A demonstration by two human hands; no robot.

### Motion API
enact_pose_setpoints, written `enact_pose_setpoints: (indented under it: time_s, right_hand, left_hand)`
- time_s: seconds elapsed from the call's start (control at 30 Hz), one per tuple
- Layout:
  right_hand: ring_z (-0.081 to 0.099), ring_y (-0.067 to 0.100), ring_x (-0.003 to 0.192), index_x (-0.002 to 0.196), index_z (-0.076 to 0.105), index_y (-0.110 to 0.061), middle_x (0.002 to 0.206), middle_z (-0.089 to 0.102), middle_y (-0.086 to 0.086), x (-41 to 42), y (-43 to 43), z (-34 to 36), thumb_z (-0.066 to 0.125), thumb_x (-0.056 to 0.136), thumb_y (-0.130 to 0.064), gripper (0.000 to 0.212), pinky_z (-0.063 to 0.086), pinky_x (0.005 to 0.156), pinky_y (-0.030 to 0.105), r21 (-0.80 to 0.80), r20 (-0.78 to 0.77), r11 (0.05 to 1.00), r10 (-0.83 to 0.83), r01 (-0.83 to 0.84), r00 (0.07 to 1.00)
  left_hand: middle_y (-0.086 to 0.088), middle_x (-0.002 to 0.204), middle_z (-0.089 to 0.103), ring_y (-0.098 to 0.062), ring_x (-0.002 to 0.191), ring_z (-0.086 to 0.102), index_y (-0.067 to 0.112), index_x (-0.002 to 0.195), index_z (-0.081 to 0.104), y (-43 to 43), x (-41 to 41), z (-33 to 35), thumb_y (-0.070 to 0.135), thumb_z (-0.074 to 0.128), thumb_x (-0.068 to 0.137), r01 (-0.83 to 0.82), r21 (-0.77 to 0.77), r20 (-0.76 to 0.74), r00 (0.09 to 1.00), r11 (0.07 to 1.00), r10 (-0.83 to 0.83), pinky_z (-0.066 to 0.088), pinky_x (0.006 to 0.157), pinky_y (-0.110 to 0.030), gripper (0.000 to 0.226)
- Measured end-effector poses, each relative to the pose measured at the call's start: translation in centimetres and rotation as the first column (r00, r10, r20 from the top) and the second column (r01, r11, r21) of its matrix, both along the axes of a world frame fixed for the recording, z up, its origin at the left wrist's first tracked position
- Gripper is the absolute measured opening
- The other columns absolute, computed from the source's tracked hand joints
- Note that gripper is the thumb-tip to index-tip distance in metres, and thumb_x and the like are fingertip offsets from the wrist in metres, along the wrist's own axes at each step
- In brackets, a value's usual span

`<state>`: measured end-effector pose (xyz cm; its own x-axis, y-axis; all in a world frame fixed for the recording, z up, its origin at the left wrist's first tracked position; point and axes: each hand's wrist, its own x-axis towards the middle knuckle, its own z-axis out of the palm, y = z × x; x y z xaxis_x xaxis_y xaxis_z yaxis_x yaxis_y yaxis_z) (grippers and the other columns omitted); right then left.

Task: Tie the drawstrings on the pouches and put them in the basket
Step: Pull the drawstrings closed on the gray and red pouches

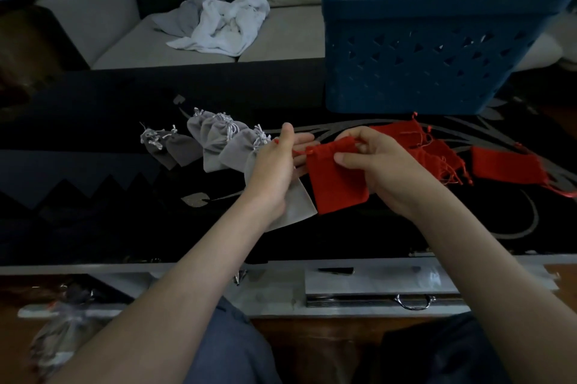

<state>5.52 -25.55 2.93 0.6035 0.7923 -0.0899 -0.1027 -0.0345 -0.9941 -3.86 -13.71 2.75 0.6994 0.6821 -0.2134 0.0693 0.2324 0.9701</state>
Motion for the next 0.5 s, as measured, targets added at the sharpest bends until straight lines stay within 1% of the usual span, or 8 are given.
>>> enact_pose_setpoints:
  time_s: [0.07, 0.13, 0.2, 0.27, 0.33, 0.43, 0.5]
  right_hand:
    - [0.066, 0.01, 0.072, 0.102, 0.058, -0.015, 0.083, 0.065, 0.0, -0.1, 0.1, -0.1, 0.059, 0.089, -0.004, 0.018, 0.053, 0.058, 0.027, -0.007, -0.016, 1.0, -0.024, 0.024, 1.0]
    - [0.064, 0.009, 0.071, 0.104, 0.059, -0.016, 0.082, 0.064, -0.002, -0.1, 0.2, -0.1, 0.057, 0.091, -0.009, 0.015, 0.052, 0.059, 0.026, -0.012, -0.052, 0.999, -0.04, 0.039, 0.998]
    - [0.061, 0.009, 0.072, 0.103, 0.06, -0.016, 0.08, 0.063, -0.003, -0.1, 0.5, 0.0, 0.053, 0.094, -0.015, 0.012, 0.05, 0.063, 0.025, 0.021, -0.124, 0.998, -0.059, 0.062, 0.99]
    - [0.061, 0.011, 0.076, 0.102, 0.064, -0.016, 0.083, 0.064, -0.002, 0.1, 0.7, -0.1, 0.044, 0.098, -0.019, 0.02, 0.05, 0.066, 0.026, 0.066, -0.195, 0.992, -0.094, 0.109, 0.976]
    - [0.063, 0.012, 0.08, 0.103, 0.065, -0.016, 0.088, 0.068, -0.001, 0.4, 1.0, -0.2, 0.037, 0.101, -0.018, 0.028, 0.05, 0.068, 0.026, 0.087, -0.212, 0.987, -0.114, 0.135, 0.971]
    - [0.066, 0.011, 0.084, 0.107, 0.063, -0.017, 0.097, 0.07, 0.001, 0.6, 1.3, -0.5, 0.033, 0.102, -0.013, 0.03, 0.05, 0.074, 0.026, 0.109, -0.218, 0.981, -0.131, 0.157, 0.967]
    - [0.067, 0.012, 0.084, 0.109, 0.061, -0.018, 0.097, 0.071, 0.002, 0.6, 1.5, -0.7, 0.035, 0.102, -0.01, 0.028, 0.05, 0.074, 0.025, 0.141, -0.239, 0.972, -0.15, 0.187, 0.959]
  left_hand:
    - [-0.005, 0.097, 0.072, -0.013, 0.088, 0.069, 0.013, 0.097, 0.067, 0.3, -0.2, 0.0, 0.04, 0.03, 0.103, -0.009, -0.028, 0.034, 0.999, 1.0, 0.01, 0.051, 0.071, -0.021, 0.046]
    - [-0.007, 0.096, 0.072, -0.016, 0.09, 0.067, 0.011, 0.095, 0.068, 0.3, -0.5, 0.0, 0.041, 0.029, 0.103, -0.002, -0.071, 0.053, 0.999, 0.998, 0.006, 0.052, 0.076, -0.026, 0.05]
    - [-0.006, 0.091, 0.071, -0.016, 0.088, 0.067, 0.01, 0.095, 0.069, 0.4, -0.7, 0.2, 0.044, 0.026, 0.103, 0.025, -0.093, 0.066, 0.998, 0.995, -0.019, 0.052, 0.078, -0.028, 0.055]
    - [-0.004, 0.087, 0.071, -0.014, 0.085, 0.067, 0.01, 0.095, 0.069, 0.4, -0.9, 0.4, 0.046, 0.023, 0.102, 0.048, -0.101, 0.073, 0.996, 0.994, -0.041, 0.052, 0.077, -0.026, 0.058]
    - [-0.001, 0.084, 0.072, -0.011, 0.079, 0.065, 0.012, 0.094, 0.07, 0.5, -1.0, 0.4, 0.048, 0.021, 0.102, 0.058, -0.072, 0.059, 0.997, 0.996, -0.054, 0.05, 0.074, -0.024, 0.061]
    - [0.008, 0.08, 0.071, -0.006, 0.061, 0.049, 0.019, 0.092, 0.072, 0.8, -1.3, 0.3, 0.049, 0.021, 0.101, 0.04, 0.001, 0.029, 0.999, 0.999, -0.04, 0.037, 0.062, -0.022, 0.061]
    - [0.009, 0.081, 0.072, -0.005, 0.055, 0.043, 0.019, 0.091, 0.072, 1.0, -1.4, 0.3, 0.048, 0.021, 0.102, 0.022, -0.006, 0.049, 0.999, 1.0, -0.022, 0.033, 0.058, -0.021, 0.06]
